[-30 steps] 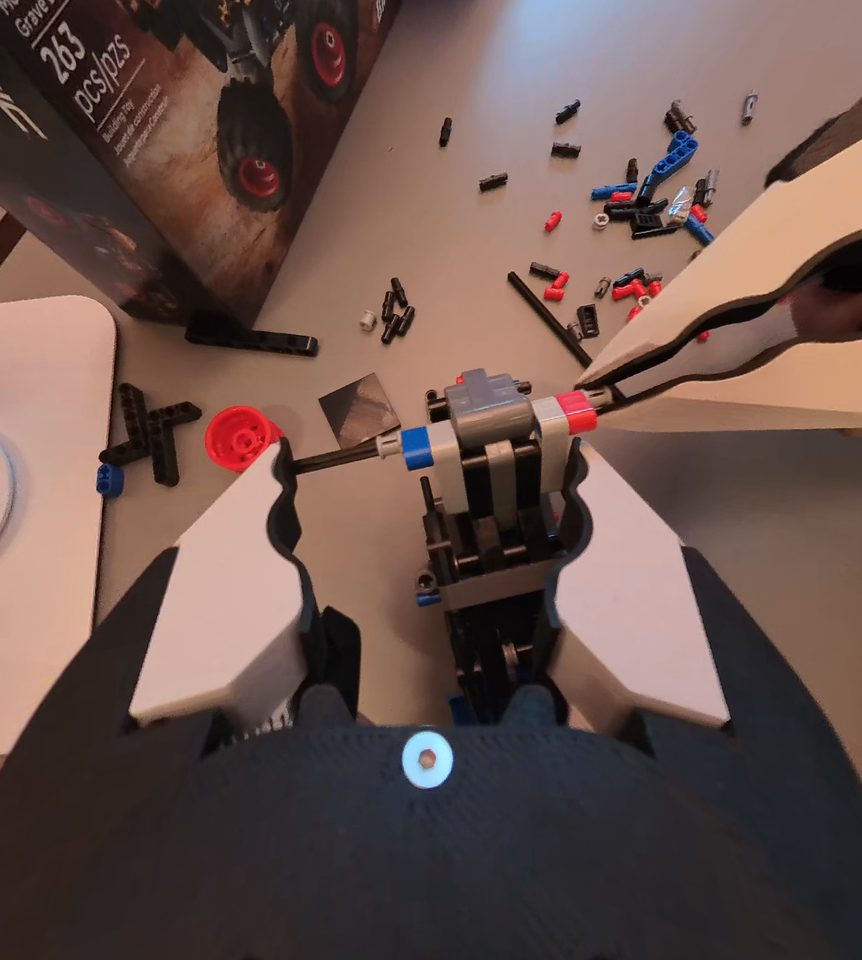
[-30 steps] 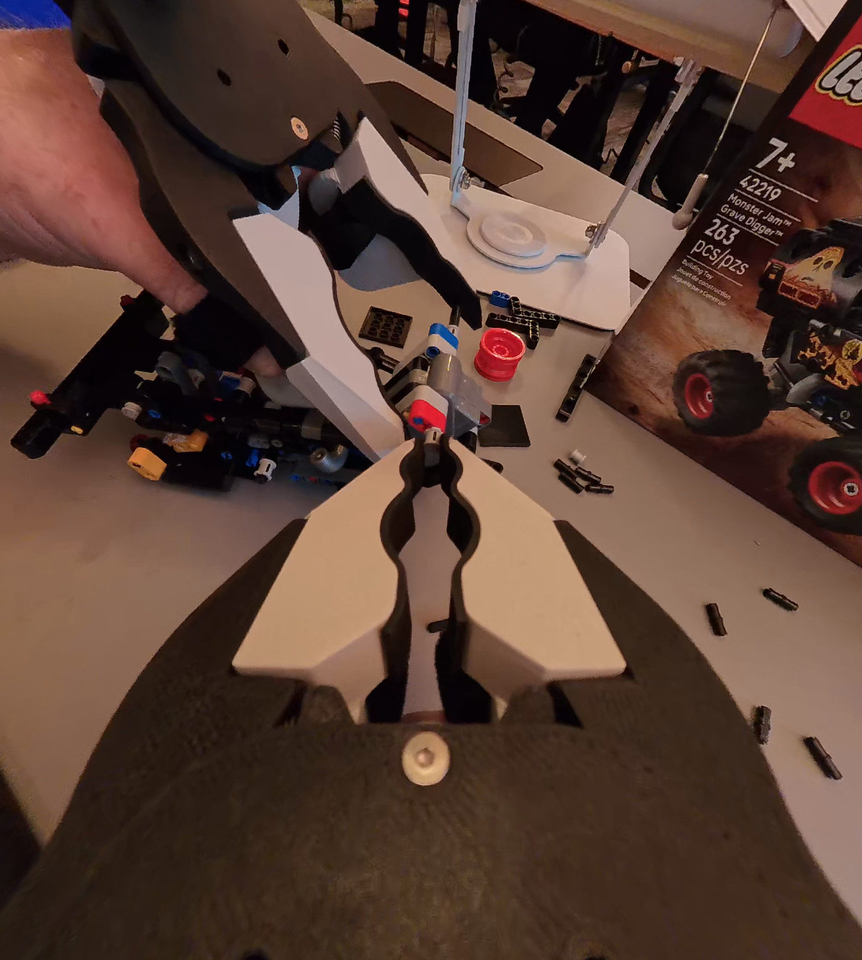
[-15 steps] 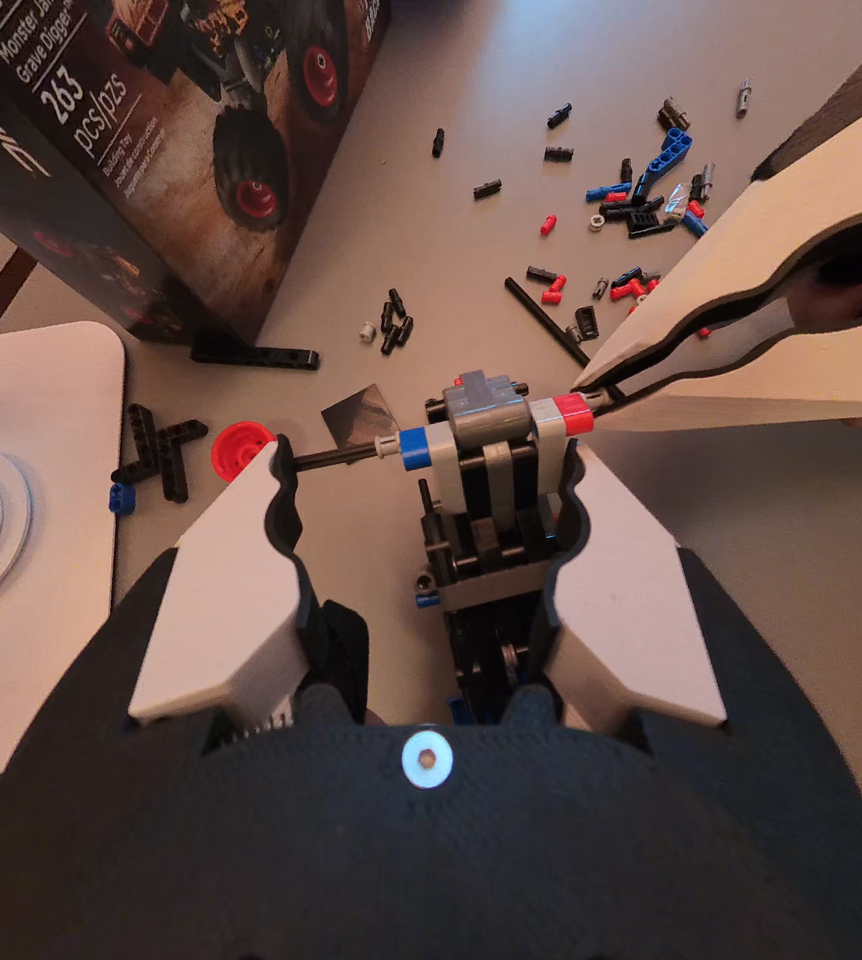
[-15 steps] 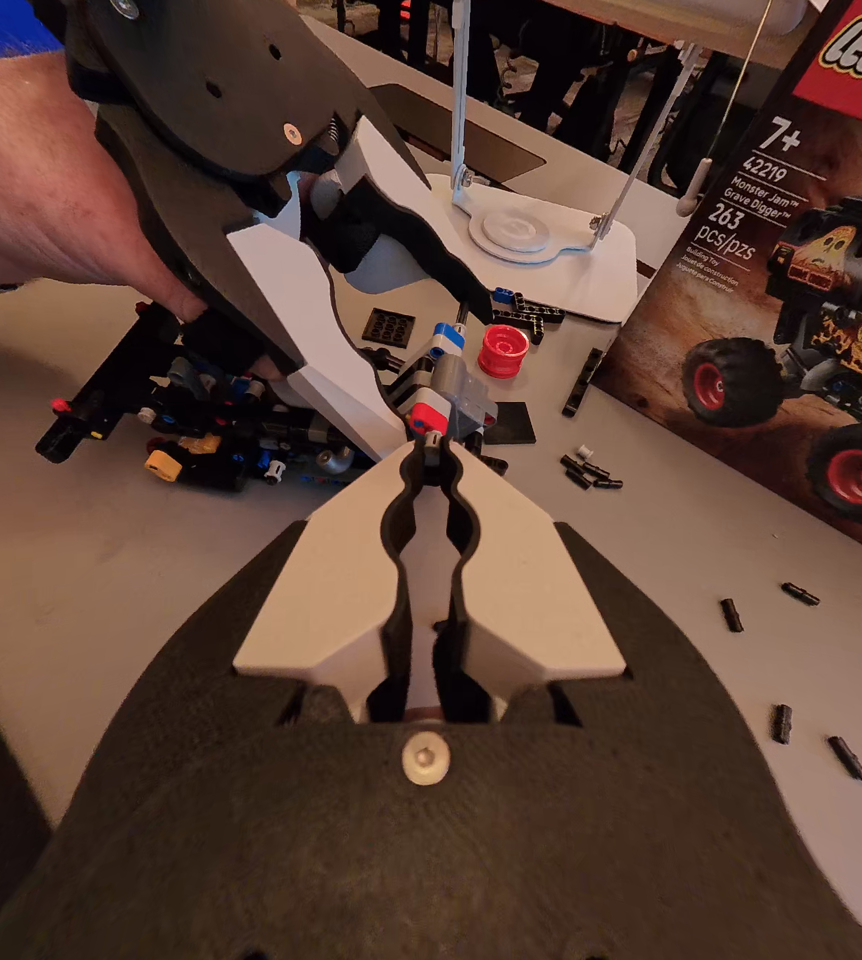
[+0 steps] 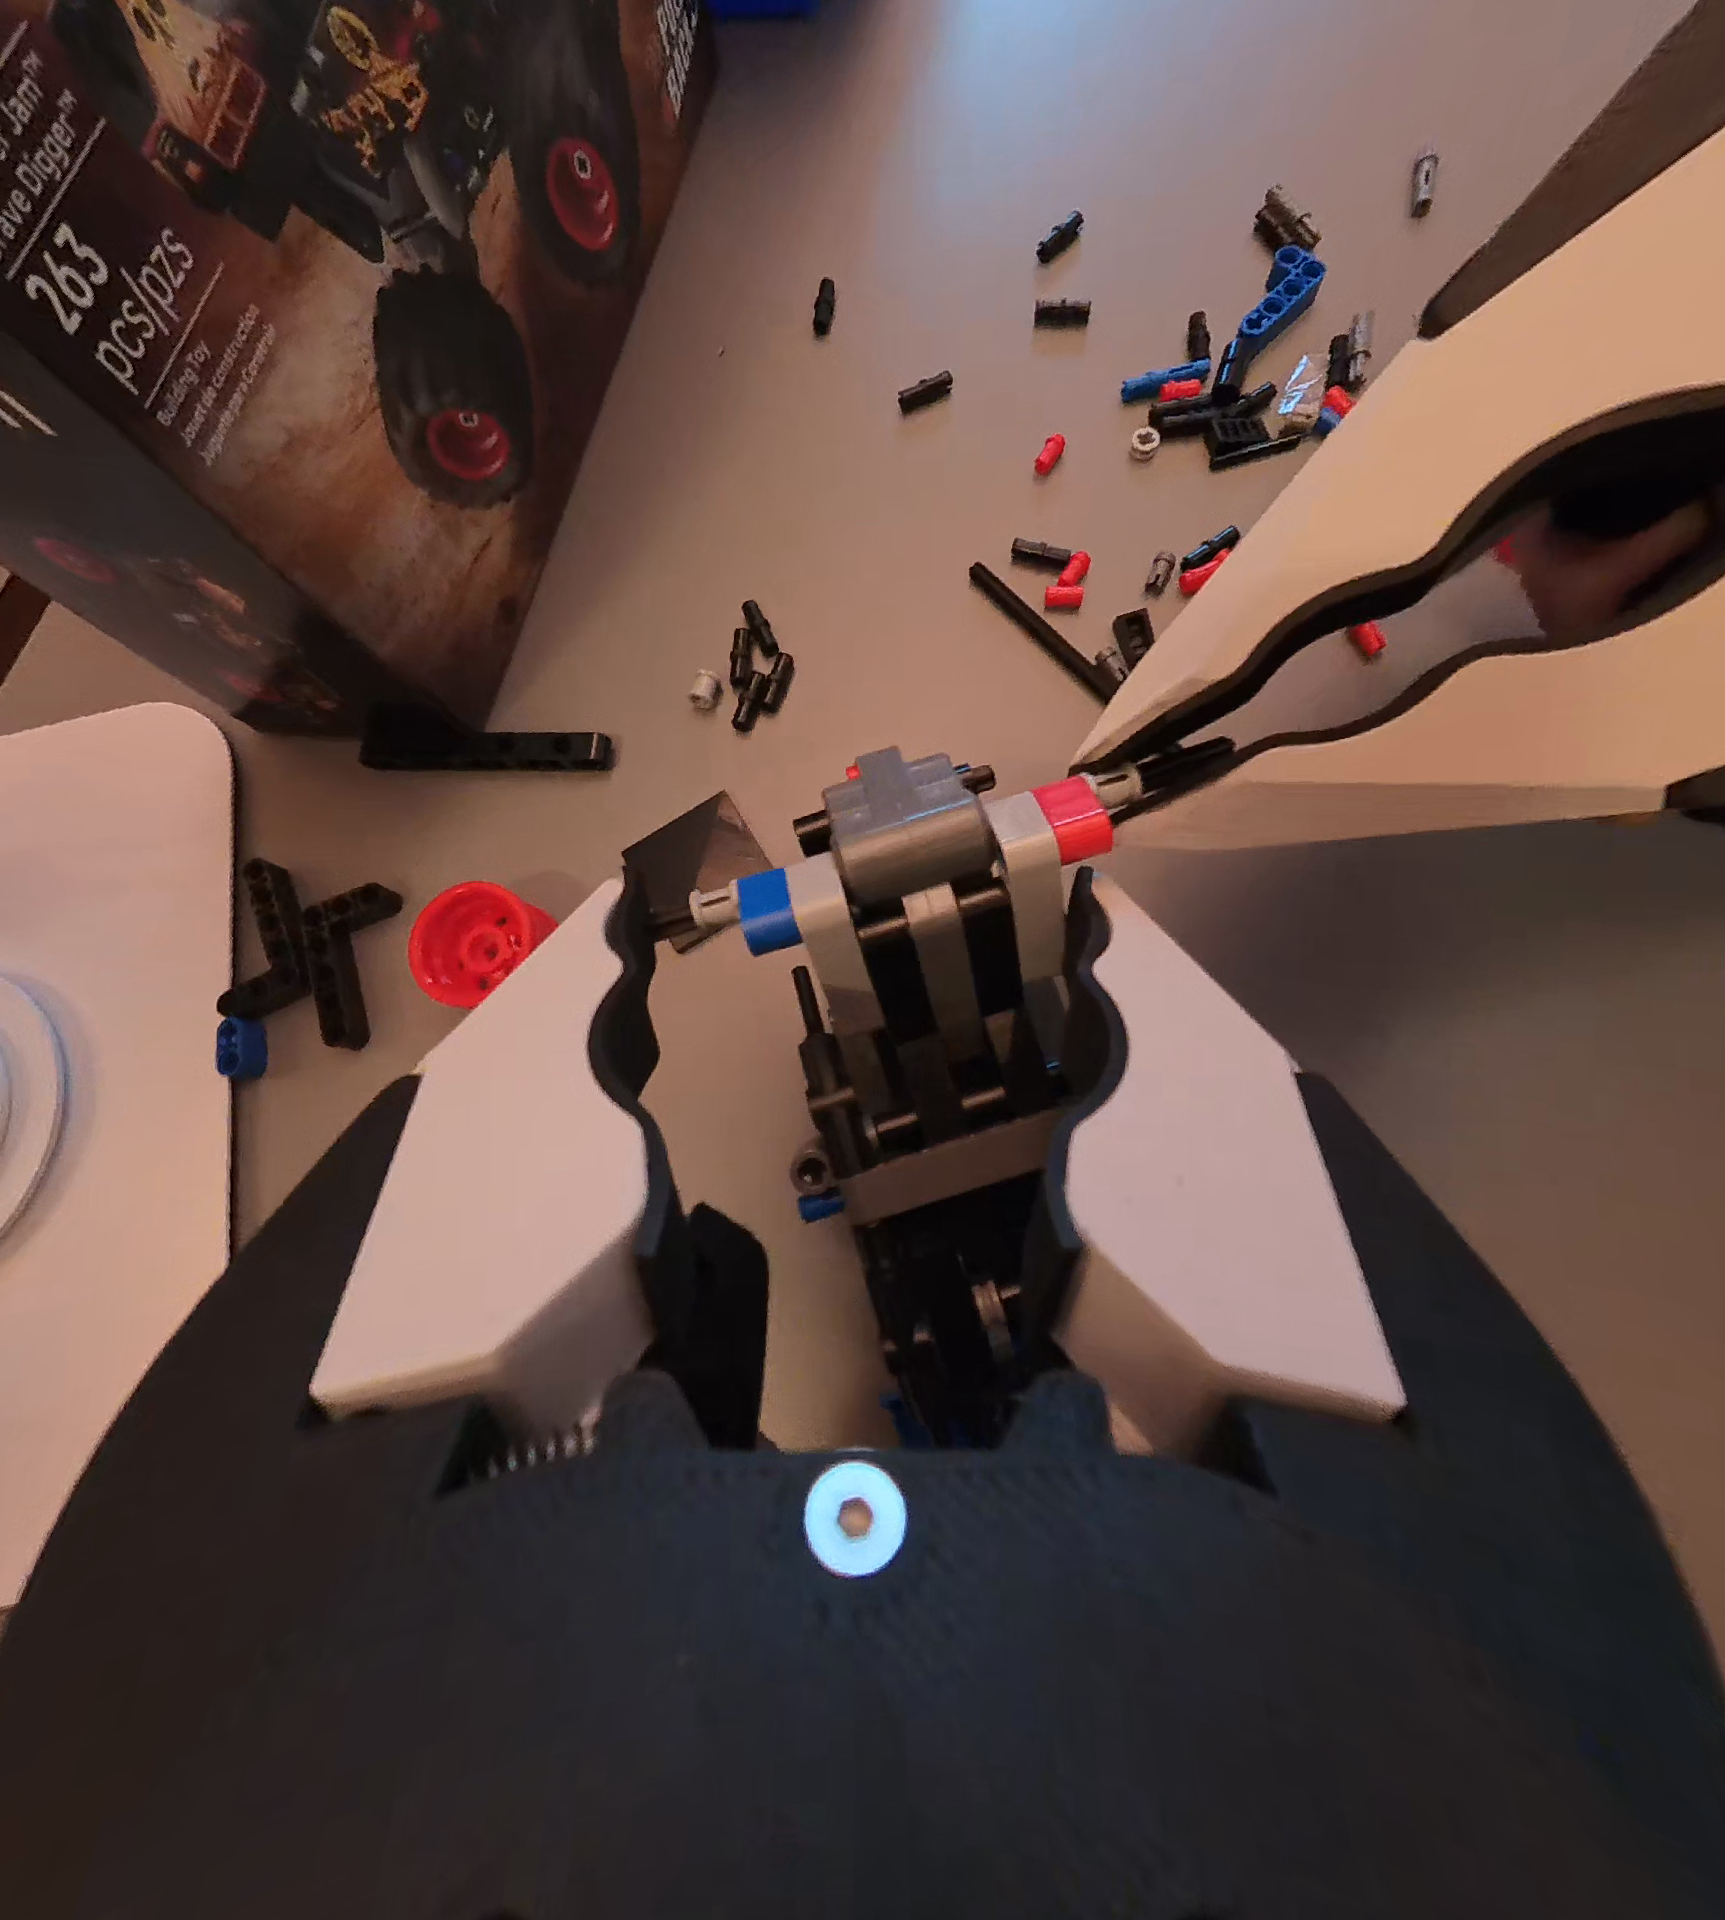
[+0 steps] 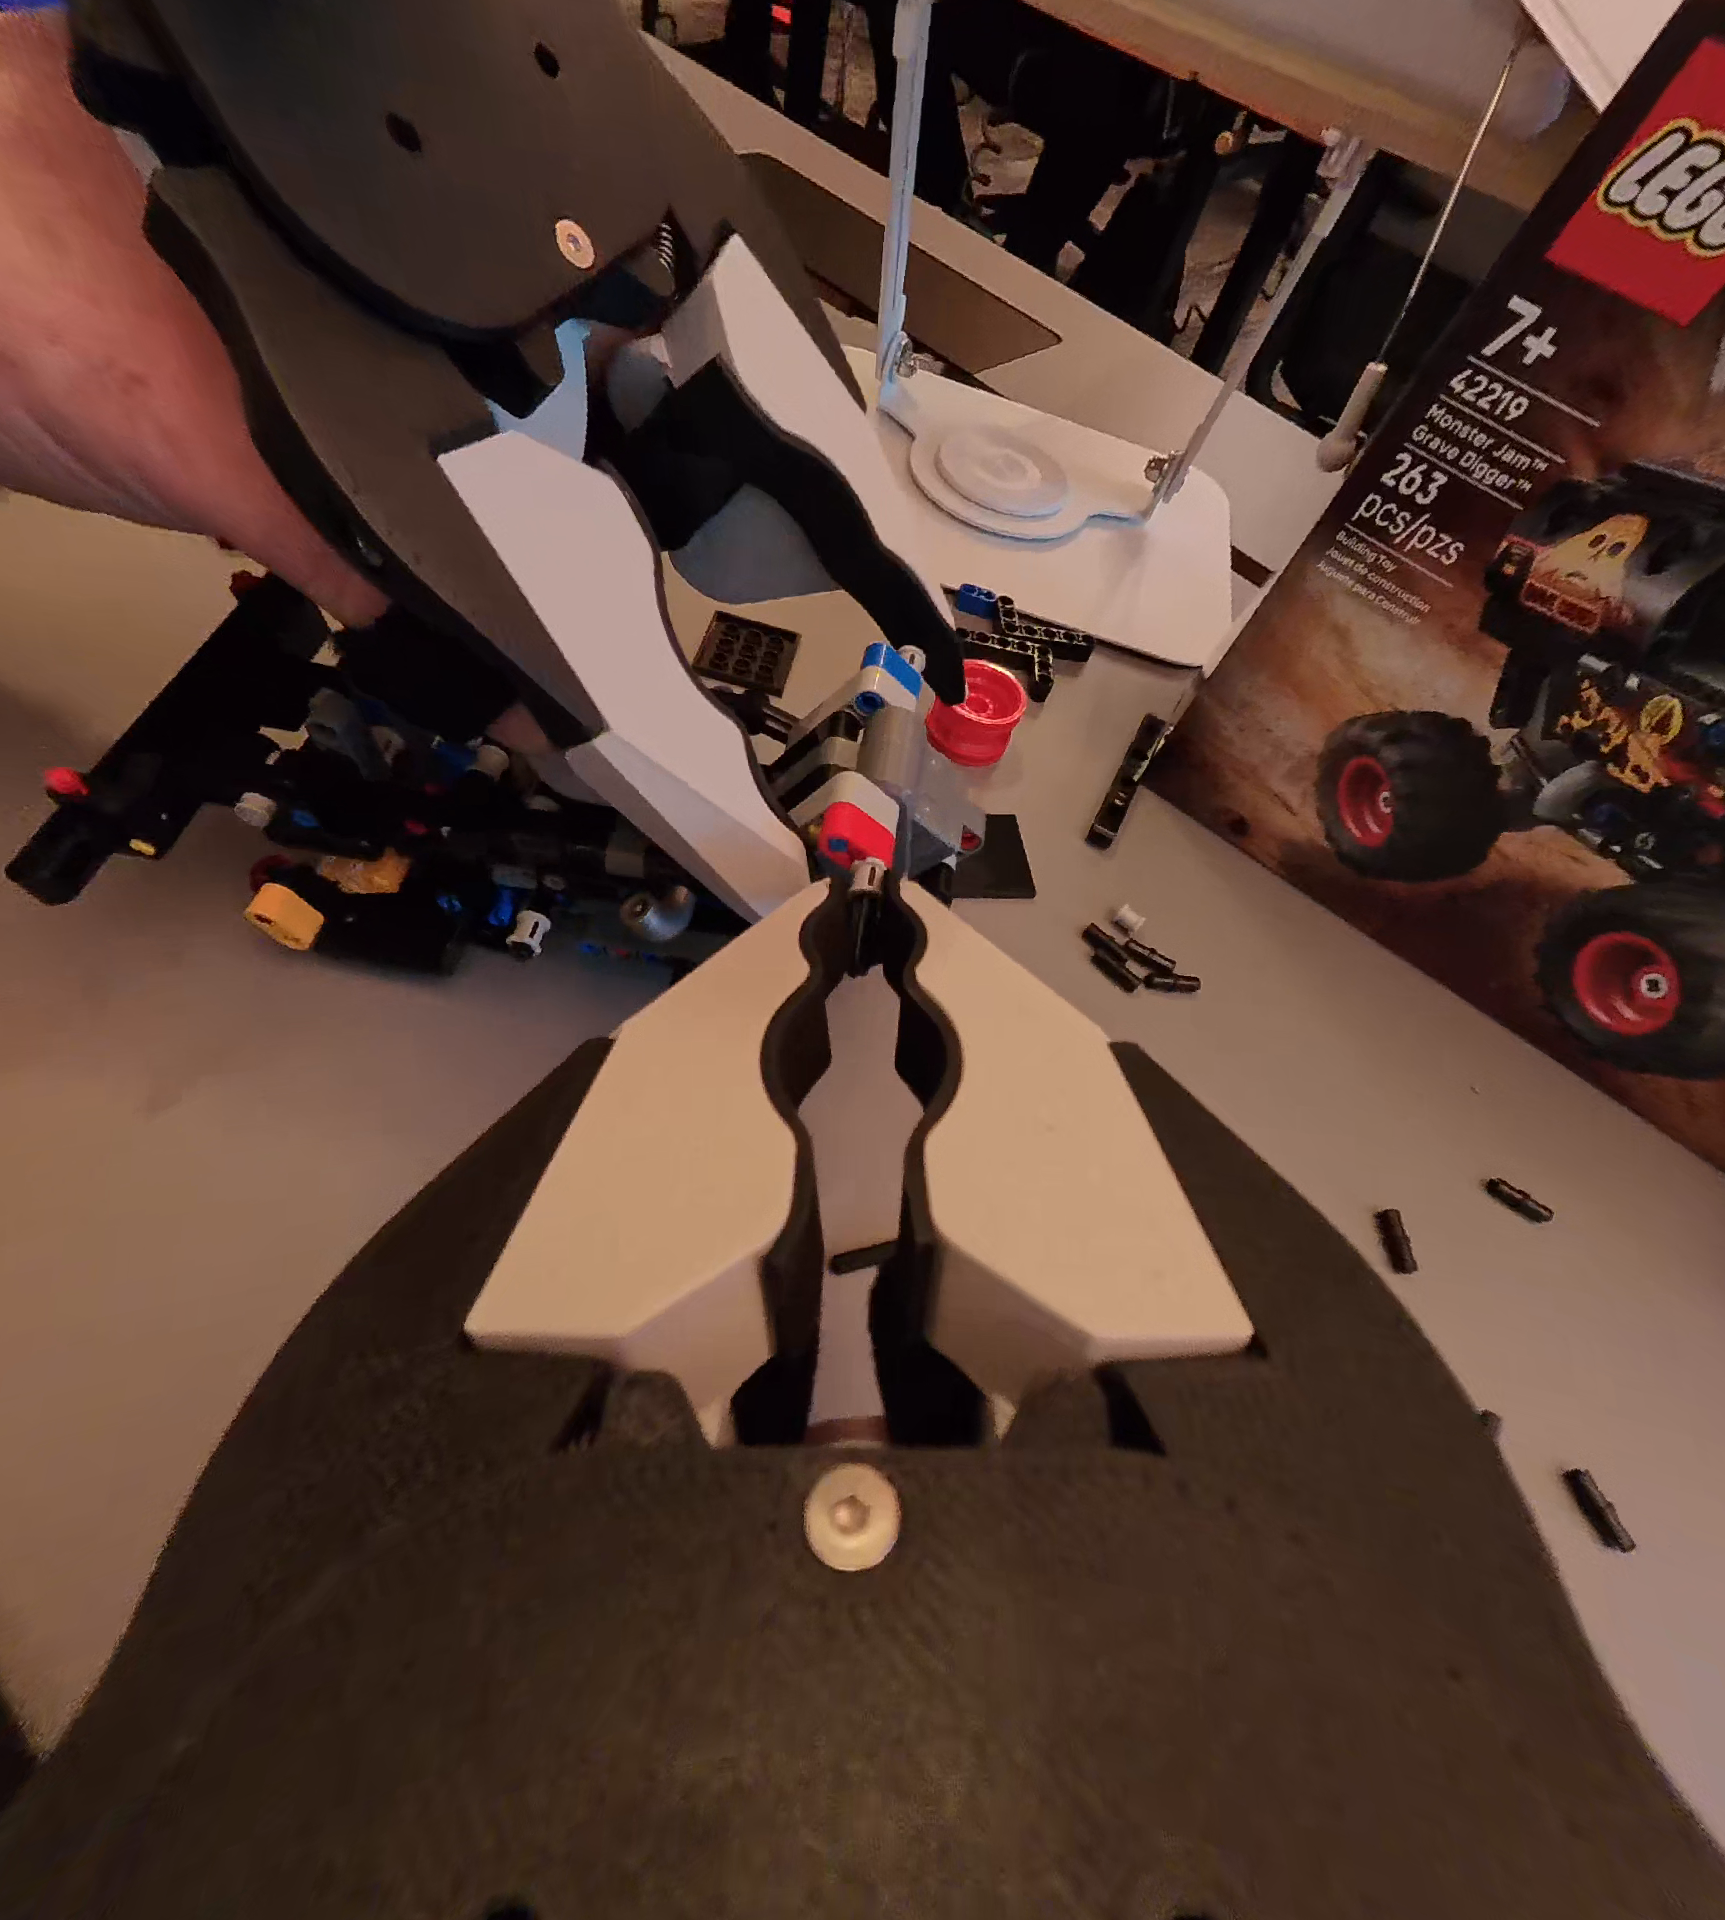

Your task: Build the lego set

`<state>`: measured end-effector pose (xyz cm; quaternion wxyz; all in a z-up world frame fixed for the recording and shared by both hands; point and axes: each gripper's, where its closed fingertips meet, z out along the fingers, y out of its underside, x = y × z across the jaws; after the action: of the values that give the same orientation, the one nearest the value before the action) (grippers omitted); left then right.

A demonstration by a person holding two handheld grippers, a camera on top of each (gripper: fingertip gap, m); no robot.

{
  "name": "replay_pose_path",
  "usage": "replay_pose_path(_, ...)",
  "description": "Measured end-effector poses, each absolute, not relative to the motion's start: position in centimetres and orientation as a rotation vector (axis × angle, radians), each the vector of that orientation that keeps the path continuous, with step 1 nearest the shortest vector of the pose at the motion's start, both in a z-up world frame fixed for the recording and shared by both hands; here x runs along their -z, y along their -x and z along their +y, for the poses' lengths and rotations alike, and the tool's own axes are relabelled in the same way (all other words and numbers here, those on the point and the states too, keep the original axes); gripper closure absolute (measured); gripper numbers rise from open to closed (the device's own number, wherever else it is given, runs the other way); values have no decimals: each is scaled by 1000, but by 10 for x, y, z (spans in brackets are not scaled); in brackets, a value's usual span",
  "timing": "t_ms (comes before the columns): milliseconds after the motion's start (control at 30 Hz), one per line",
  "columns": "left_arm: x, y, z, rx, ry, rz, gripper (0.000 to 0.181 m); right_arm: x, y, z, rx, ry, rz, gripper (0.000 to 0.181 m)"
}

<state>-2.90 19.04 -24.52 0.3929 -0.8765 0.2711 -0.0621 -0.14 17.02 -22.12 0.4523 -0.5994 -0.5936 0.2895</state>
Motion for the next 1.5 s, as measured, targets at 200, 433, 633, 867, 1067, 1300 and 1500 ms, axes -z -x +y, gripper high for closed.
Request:
replay_pose_path(200,246,33,190,157,2236,688,102,218,-1,171,-753,1461,-1449,174)
replay_pose_path(433,245,38,187,174,2242,679,102,222,-4,165,-831,1460,-1506,178)
replay_pose_path(633,245,41,185,248,2242,647,98,221,-4,163,-875,1456,-1512,178)
replay_pose_path(867,239,38,178,350,2223,679,108,214,-5,156,-921,1383,-1558,166)
replay_pose_path(1067,238,35,169,362,2238,743,111,215,-11,150,-997,1272,-1741,150)
replay_pose_path(1300,237,28,165,354,2208,828,113,221,-16,152,-1020,1134,-1929,142)
replay_pose_path(1500,237,17,159,395,2182,925,117,230,-11,143,-1061,1076,-2014,111)
